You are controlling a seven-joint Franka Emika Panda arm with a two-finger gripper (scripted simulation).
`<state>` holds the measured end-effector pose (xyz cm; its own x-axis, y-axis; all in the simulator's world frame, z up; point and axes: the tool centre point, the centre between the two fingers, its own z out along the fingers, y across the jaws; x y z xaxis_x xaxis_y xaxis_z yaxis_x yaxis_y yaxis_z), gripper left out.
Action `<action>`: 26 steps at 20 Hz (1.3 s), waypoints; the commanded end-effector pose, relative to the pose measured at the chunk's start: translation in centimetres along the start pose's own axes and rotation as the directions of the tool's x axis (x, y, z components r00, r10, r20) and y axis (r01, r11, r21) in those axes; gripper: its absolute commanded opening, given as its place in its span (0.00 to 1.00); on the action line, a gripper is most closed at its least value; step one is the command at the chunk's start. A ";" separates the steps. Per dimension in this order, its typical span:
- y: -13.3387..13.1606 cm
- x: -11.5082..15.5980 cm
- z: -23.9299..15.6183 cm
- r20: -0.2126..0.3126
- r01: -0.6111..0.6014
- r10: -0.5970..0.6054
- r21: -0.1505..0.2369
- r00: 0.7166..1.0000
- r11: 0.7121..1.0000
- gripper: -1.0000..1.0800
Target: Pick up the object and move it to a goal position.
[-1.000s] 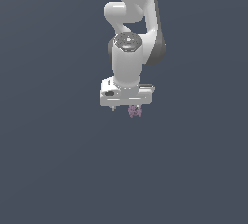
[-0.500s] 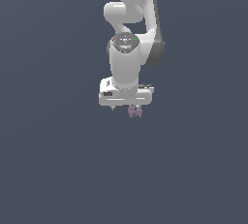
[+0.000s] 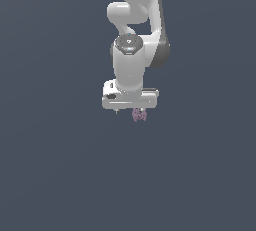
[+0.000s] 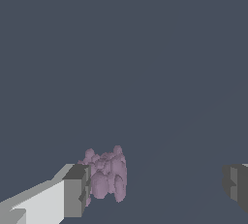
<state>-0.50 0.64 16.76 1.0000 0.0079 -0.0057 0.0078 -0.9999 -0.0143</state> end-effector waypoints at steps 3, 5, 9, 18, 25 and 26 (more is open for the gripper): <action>-0.2 -0.2 0.2 0.000 -0.043 0.043 0.000 0.999 0.999 0.96; -0.4 -0.3 0.4 0.000 -0.071 0.071 0.000 0.998 0.998 0.96; -0.7 -0.6 0.7 0.001 -0.139 0.139 0.000 0.990 0.990 0.96; -1.7 -1.5 1.8 0.001 -0.344 0.344 -0.001 0.939 0.939 0.96; -2.4 -2.3 2.6 0.000 -0.502 0.502 -0.002 0.865 0.865 0.96; -2.5 -2.4 2.7 0.000 -0.524 0.524 -0.002 0.852 0.852 0.96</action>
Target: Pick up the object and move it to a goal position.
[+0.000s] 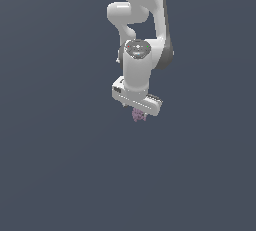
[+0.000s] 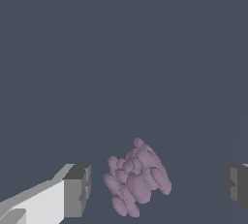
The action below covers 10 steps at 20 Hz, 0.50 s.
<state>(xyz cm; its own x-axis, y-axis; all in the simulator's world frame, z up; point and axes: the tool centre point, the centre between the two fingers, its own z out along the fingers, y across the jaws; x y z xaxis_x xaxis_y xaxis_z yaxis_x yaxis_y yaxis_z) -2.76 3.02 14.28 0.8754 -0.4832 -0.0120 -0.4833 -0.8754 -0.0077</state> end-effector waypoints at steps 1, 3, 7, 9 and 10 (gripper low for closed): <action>-0.1 -0.4 0.3 0.000 -0.064 0.064 0.000 0.998 0.998 0.96; -0.1 -0.7 0.5 -0.001 -0.114 0.114 -0.001 0.993 0.993 0.96; -0.2 -1.3 1.0 -0.002 -0.213 0.213 -0.001 0.977 0.977 0.96; -0.3 -1.6 1.2 -0.002 -0.262 0.262 -0.001 0.965 0.965 0.96; -0.3 -1.7 1.3 -0.003 -0.286 0.286 -0.001 0.958 0.958 0.96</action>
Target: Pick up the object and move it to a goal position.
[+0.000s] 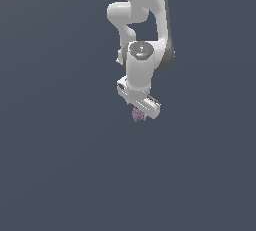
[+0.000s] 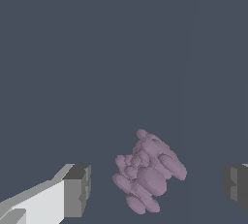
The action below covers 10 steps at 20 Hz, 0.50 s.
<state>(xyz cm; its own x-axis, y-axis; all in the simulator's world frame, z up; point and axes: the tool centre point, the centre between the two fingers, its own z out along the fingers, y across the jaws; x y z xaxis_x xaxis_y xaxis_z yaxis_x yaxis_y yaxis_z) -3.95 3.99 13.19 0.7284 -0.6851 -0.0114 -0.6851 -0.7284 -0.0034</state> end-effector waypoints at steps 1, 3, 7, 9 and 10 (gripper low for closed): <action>0.0 -0.4 0.3 -0.001 -0.064 0.064 0.000 0.998 0.998 0.96; 0.1 -0.7 0.5 -0.001 -0.114 0.114 0.000 0.993 0.993 0.96; 0.2 -1.3 0.9 -0.003 -0.214 0.214 0.000 0.977 0.977 0.96; 0.2 -1.5 1.1 -0.004 -0.263 0.263 0.000 0.965 0.965 0.96; 0.3 -1.7 1.2 -0.004 -0.287 0.287 0.000 0.958 0.958 0.96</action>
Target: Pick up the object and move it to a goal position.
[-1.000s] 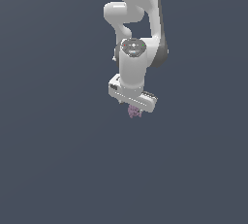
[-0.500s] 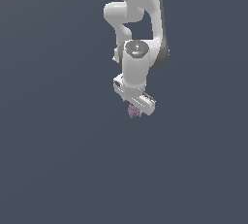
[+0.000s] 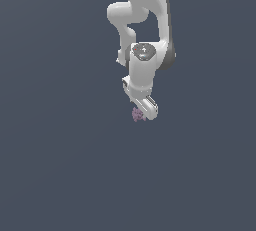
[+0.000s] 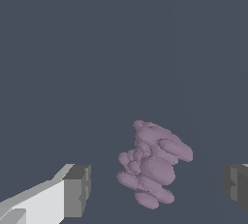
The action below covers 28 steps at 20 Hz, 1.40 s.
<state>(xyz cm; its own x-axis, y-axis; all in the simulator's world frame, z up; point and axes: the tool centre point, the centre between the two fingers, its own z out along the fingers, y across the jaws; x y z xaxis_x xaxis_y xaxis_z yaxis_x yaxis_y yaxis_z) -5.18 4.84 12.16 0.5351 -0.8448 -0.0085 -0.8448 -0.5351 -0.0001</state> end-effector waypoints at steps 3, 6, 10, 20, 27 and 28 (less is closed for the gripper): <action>0.3 -0.6 0.4 -0.002 -0.115 0.115 0.000 0.993 0.993 0.96; 0.5 -1.0 0.7 -0.003 -0.189 0.189 0.001 0.982 0.982 0.96; 0.7 -1.4 1.1 -0.005 -0.275 0.275 0.001 0.962 0.962 0.96; 1.1 -2.0 1.5 -0.007 -0.396 0.396 0.003 0.918 0.918 0.96; 1.2 -2.1 1.6 -0.008 -0.407 0.407 0.003 0.914 0.914 0.96; 1.2 -2.1 1.7 -0.008 -0.407 0.407 0.003 0.914 0.914 0.96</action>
<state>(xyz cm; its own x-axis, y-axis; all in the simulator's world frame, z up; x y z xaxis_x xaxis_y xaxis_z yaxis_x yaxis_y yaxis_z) -7.30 6.02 10.55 0.1453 -0.9894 -0.0001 -0.9894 -0.1453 -0.0001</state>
